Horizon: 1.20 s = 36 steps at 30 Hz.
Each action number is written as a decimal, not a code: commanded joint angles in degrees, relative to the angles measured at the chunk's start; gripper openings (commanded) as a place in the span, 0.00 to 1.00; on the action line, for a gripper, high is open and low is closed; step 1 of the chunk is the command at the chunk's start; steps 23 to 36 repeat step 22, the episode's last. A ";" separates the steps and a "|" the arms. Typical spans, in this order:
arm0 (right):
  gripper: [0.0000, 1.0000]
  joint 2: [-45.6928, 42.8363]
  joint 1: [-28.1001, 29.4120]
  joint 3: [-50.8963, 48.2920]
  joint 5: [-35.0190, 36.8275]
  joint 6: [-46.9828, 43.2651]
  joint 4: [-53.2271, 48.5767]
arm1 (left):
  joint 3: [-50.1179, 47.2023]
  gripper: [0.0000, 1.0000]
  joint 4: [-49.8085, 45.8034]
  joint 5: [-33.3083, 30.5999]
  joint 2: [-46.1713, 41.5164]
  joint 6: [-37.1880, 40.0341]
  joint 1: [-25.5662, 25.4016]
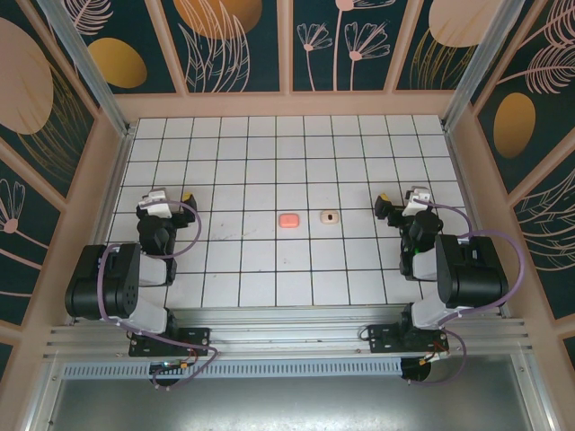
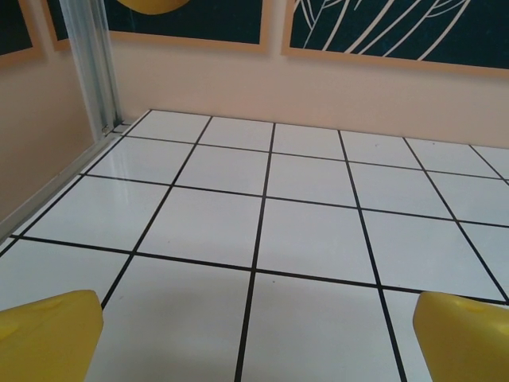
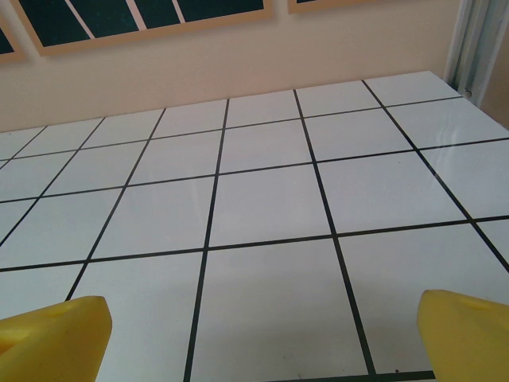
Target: Insert the wireless bluetooth earbuds into the charging case
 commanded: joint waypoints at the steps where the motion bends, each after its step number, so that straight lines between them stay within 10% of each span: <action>1: 0.99 0.18 -0.13 0.80 -0.53 -0.08 1.41 | 0.95 0.99 1.14 1.27 -0.18 1.07 -0.11; 36: 0.99 0.21 -0.21 0.81 -0.55 -0.07 1.46 | 0.84 0.99 1.34 1.37 -0.06 1.17 -0.20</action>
